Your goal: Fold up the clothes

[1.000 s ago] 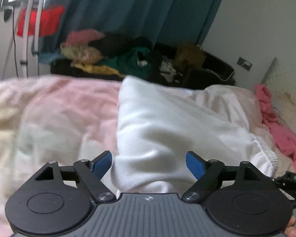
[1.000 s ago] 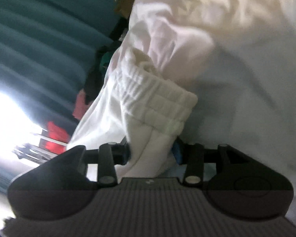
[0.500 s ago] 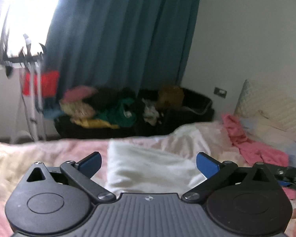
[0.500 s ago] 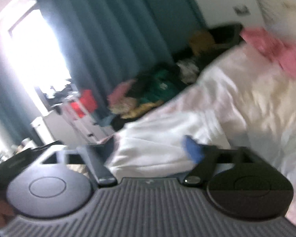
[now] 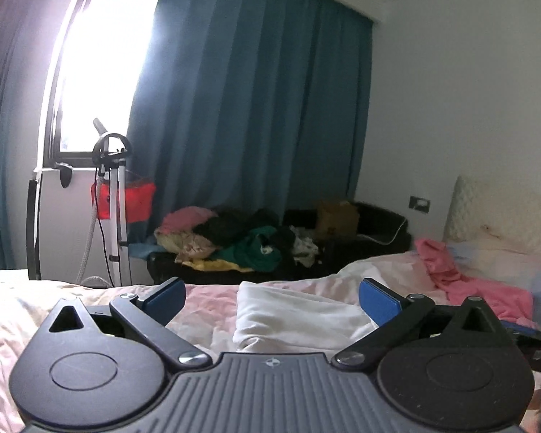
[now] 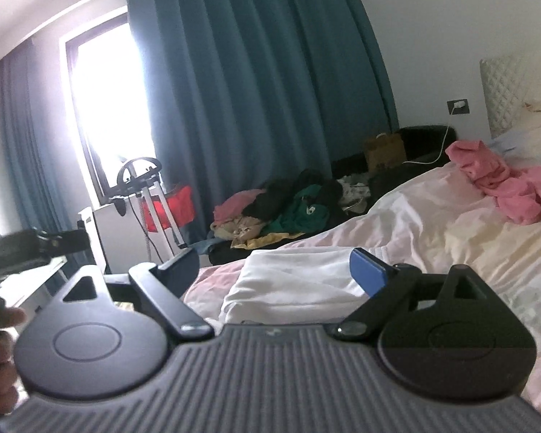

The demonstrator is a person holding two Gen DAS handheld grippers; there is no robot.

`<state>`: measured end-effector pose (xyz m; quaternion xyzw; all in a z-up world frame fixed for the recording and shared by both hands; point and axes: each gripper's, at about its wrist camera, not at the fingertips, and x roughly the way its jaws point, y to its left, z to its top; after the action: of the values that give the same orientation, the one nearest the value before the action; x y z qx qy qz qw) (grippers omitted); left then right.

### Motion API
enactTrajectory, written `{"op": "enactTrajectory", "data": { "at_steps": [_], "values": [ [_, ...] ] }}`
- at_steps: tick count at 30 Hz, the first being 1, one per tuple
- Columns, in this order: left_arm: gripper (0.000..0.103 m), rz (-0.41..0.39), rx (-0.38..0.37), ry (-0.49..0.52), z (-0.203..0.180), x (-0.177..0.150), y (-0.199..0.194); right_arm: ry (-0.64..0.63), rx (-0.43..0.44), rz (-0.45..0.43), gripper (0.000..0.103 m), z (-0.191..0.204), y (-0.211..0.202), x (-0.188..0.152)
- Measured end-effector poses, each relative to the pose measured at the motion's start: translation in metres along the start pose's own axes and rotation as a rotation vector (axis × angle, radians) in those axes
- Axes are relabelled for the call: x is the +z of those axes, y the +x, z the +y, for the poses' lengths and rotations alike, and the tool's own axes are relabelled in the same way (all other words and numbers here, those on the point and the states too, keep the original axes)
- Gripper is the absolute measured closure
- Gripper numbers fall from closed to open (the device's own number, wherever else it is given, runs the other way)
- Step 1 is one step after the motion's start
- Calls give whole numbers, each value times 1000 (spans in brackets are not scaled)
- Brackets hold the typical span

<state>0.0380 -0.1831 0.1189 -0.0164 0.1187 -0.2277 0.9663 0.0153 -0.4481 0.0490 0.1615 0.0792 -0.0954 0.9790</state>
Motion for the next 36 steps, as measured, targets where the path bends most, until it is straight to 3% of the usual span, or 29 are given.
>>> {"op": "enactTrajectory", "data": {
  "at_steps": [8, 15, 24, 36],
  "values": [
    [0, 3, 30, 67, -5, -45, -5, -49, -49, -33, 11, -1, 10, -52],
    [0, 27, 50, 85, -8, -80, 12, -22, -79, 19, 11, -10, 21, -77],
    [0, 71, 20, 70, -9, -88, 23, -16, -76, 65, 11, -9, 28, -87],
    [0, 85, 15, 62, -11, -93, 22, -80, -94, 54, 11, 2, 23, -89]
  ]
}}
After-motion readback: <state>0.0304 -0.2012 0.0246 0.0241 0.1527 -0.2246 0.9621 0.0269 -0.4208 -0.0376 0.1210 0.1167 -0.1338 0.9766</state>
